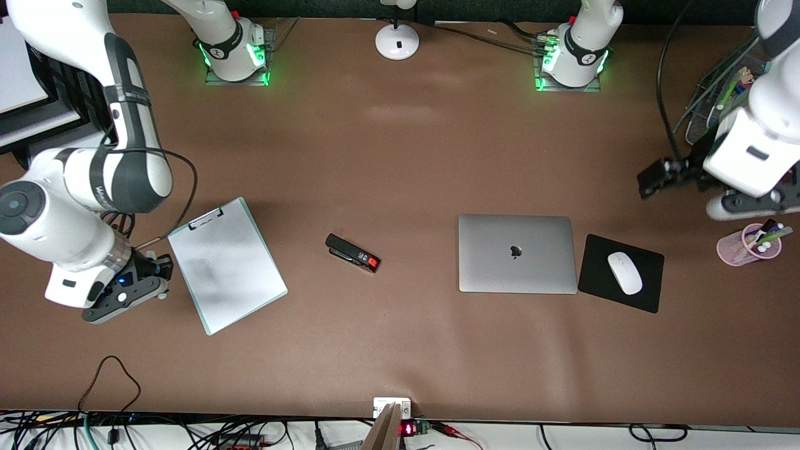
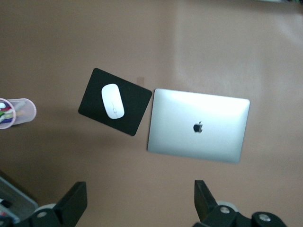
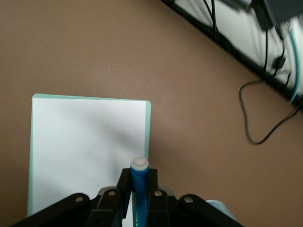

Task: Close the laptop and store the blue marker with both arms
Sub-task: 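Lift the blue marker with the right gripper while the left gripper withdraws, then carry the blue marker with the right gripper over the mesh cup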

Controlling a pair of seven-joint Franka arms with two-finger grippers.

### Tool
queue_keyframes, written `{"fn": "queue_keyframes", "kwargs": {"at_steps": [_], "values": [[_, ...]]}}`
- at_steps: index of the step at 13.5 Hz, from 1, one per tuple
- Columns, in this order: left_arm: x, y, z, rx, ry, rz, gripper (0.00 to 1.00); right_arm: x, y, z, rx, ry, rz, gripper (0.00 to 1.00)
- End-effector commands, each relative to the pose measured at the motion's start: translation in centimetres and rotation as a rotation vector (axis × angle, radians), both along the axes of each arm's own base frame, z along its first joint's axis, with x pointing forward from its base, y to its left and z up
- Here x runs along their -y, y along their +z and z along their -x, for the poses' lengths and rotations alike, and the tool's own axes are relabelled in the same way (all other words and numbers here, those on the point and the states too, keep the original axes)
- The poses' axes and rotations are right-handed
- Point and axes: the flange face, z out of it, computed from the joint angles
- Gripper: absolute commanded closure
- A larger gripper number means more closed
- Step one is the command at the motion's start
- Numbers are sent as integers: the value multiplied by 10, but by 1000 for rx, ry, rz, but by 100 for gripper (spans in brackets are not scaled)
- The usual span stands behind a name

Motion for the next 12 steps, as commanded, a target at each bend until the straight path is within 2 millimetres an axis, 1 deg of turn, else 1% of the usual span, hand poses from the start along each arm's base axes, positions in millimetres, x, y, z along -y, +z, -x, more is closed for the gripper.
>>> {"fn": "queue_keyframes", "kwargs": {"at_steps": [1,2,4,5,6,8,9,10,12], "values": [[-2,11,23,-8,-51,-39,0,18,27,-4,35,148,23,100],[-1,13,29,-8,-52,-43,0,22,41,-4,58,177,6,100],[0,12,38,-16,-52,-52,0,21,65,-1,100,267,-48,100],[-2,13,41,-18,-65,-50,0,24,77,1,126,317,-77,100],[-10,11,41,-27,-88,-43,0,25,87,3,147,366,-90,100],[-22,14,45,-32,-117,-17,0,31,99,7,166,485,-87,100],[-22,18,48,-25,-117,-20,0,35,102,9,172,563,-74,100],[-24,17,50,-30,-116,-22,0,40,100,11,162,656,-60,100],[-23,20,52,-26,-138,-21,0,54,93,16,142,782,-83,100]]}}
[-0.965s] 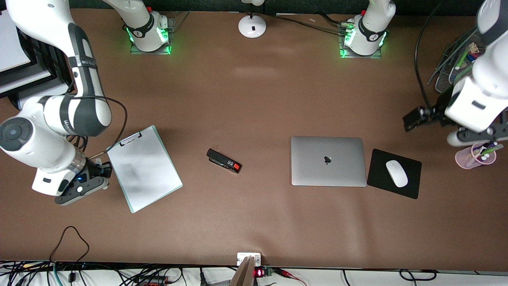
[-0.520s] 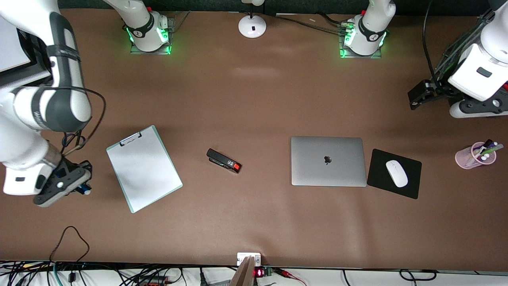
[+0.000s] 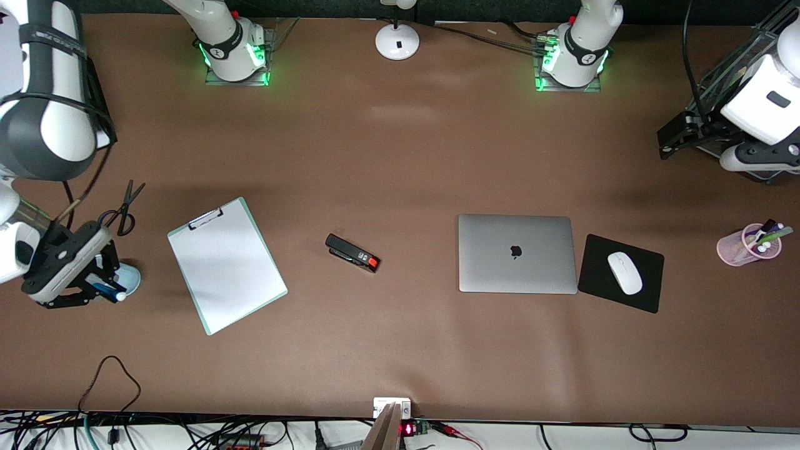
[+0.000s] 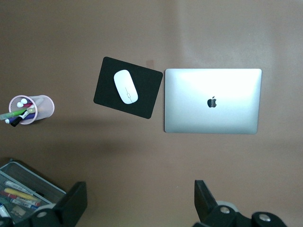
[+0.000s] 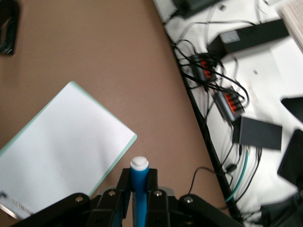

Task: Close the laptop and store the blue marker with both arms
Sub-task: 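Carry the blue marker with the right gripper over the mesh cup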

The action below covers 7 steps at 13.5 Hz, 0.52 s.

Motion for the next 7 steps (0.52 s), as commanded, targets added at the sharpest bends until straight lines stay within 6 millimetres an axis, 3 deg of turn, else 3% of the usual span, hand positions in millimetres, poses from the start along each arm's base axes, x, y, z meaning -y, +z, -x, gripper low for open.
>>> {"fn": "queue_keyframes", "kwargs": {"at_steps": [1,7], "values": [[0,5,13,2,-36,6,0,22,-10,12,-33,166,-21,100],[-1,8,14,4,-34,6,0,67,-45,24,-98,299,-121,100]]}}
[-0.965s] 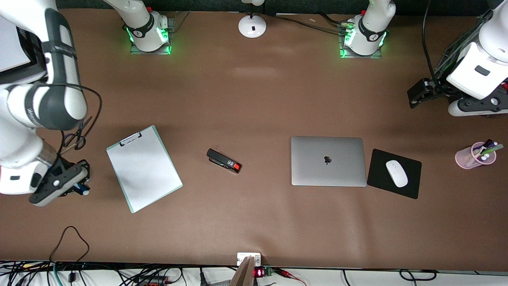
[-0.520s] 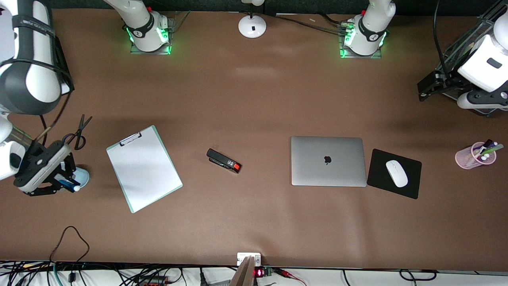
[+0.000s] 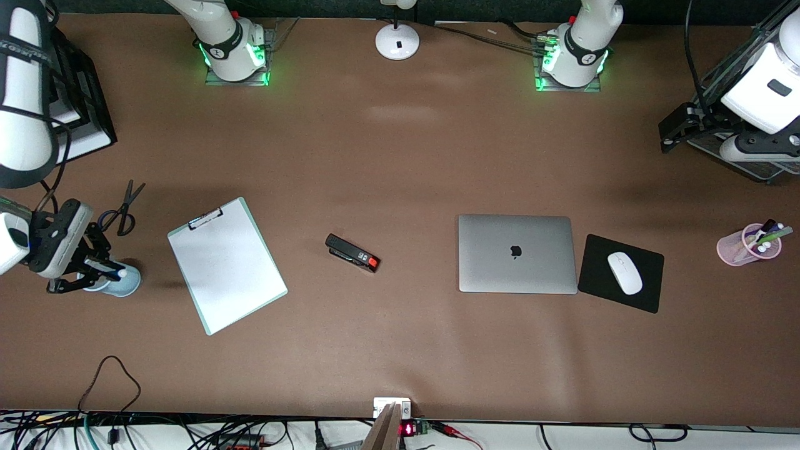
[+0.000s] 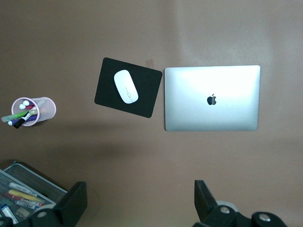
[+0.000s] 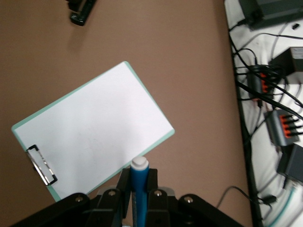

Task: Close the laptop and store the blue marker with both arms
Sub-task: 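Carry the blue marker with the right gripper over the mesh cup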

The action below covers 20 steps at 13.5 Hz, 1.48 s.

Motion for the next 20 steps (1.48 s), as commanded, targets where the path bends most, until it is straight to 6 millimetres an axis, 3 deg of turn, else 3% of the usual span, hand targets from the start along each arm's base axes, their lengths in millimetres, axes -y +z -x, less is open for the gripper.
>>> {"fn": "queue_keyframes", "kwargs": {"at_steps": [1,6,10,15,20], "values": [[-3,4,7,-2,-19,10,0,21,-7,9,-18,69,-66,100],[-5,6,11,-8,-15,7,0,72,-30,25,-64,154,-153,100],[-10,13,17,1,-48,3,0,93,-40,30,-68,193,-164,100],[-12,2,29,-14,-90,16,0,124,-74,28,-88,245,-185,100],[-12,1,37,3,-86,25,0,143,-91,23,-118,324,-270,100]]}}
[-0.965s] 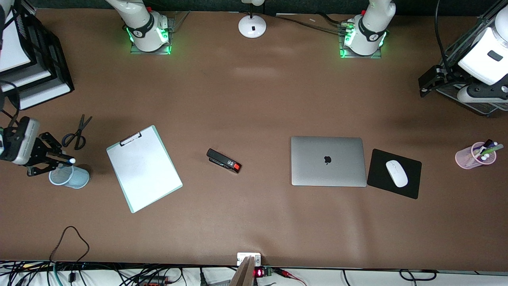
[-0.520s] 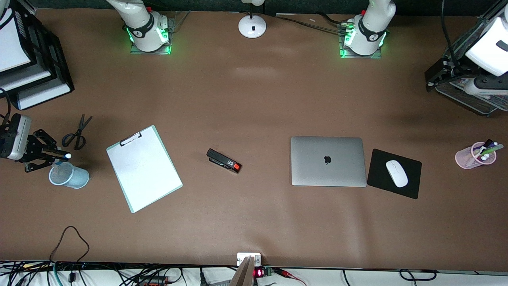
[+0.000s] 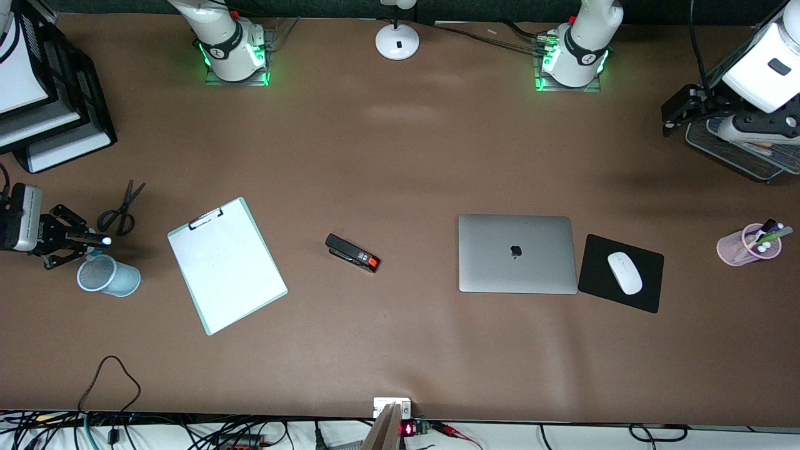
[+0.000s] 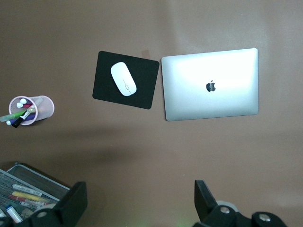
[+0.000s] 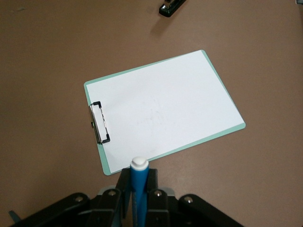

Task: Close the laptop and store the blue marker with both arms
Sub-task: 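Carry the blue marker with the right gripper over the mesh cup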

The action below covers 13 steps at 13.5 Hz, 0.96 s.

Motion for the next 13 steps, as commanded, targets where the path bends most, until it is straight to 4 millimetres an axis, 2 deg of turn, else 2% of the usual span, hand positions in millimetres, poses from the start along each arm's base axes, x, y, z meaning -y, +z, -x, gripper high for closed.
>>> {"fn": "queue_keyframes", "kwargs": {"at_steps": [1,5,9,13], "values": [[-2,2,10,13,-21,12,0,7,-1,-10,16,43,-64,100],[-6,-2,5,14,-14,17,0,7,2,-13,45,109,-78,100],[-2,-1,4,21,-15,68,0,9,-13,-20,51,159,-92,99],[-7,-14,3,4,-1,79,0,17,-19,-19,58,157,-111,99]]}}
